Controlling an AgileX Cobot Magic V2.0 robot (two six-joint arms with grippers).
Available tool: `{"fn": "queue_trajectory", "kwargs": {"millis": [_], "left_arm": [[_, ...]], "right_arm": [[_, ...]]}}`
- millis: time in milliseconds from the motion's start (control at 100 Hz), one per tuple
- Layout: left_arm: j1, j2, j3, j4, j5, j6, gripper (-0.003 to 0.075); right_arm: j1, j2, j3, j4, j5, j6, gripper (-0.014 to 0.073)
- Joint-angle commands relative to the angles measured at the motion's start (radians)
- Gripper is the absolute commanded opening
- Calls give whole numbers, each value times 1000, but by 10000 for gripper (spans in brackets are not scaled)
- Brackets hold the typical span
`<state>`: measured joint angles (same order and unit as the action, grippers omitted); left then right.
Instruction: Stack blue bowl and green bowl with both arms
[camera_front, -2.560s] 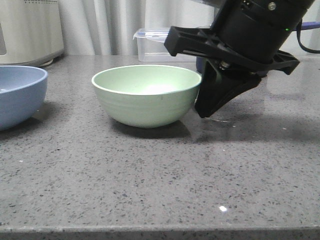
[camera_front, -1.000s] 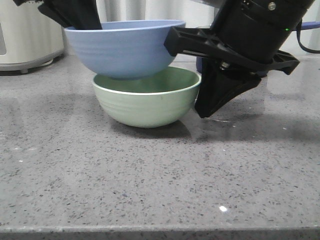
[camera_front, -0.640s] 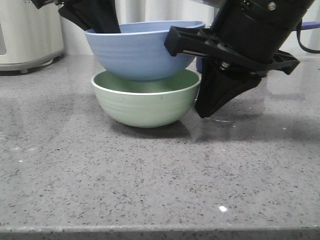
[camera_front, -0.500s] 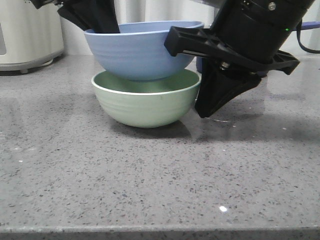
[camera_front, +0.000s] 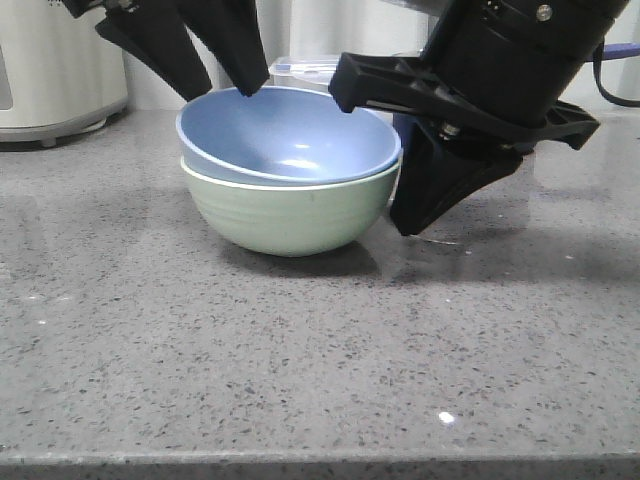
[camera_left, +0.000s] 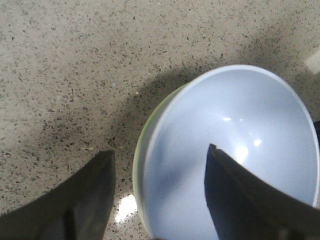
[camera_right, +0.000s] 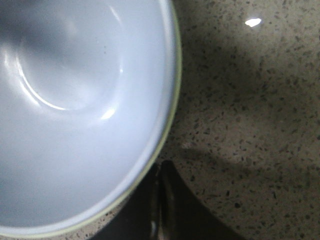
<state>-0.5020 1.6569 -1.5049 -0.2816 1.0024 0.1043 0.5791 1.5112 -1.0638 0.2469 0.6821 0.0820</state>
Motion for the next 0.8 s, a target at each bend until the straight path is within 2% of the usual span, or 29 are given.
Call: {"fn": "queue_trajectory", "kwargs": {"millis": [0, 300, 420, 580, 790], "left_arm": [[-7, -43, -33, -30, -24, -6, 409], [43, -103, -5, -30, -64, -11, 396], [97, -155, 44, -30, -79, -11, 349], [192, -259, 140, -22, -129, -11, 284], [307, -420, 263, 47, -140, -11, 160]], "right_arm": [[0, -33, -23, 14, -40, -2, -63], [-3, -57, -23, 1, -39, 5, -63], [-18, -82, -21, -16, -27, 20, -63], [-87, -120, -18, -19, -4, 30, -63], [-182, -182, -18, -62, 42, 31, -63]]}}
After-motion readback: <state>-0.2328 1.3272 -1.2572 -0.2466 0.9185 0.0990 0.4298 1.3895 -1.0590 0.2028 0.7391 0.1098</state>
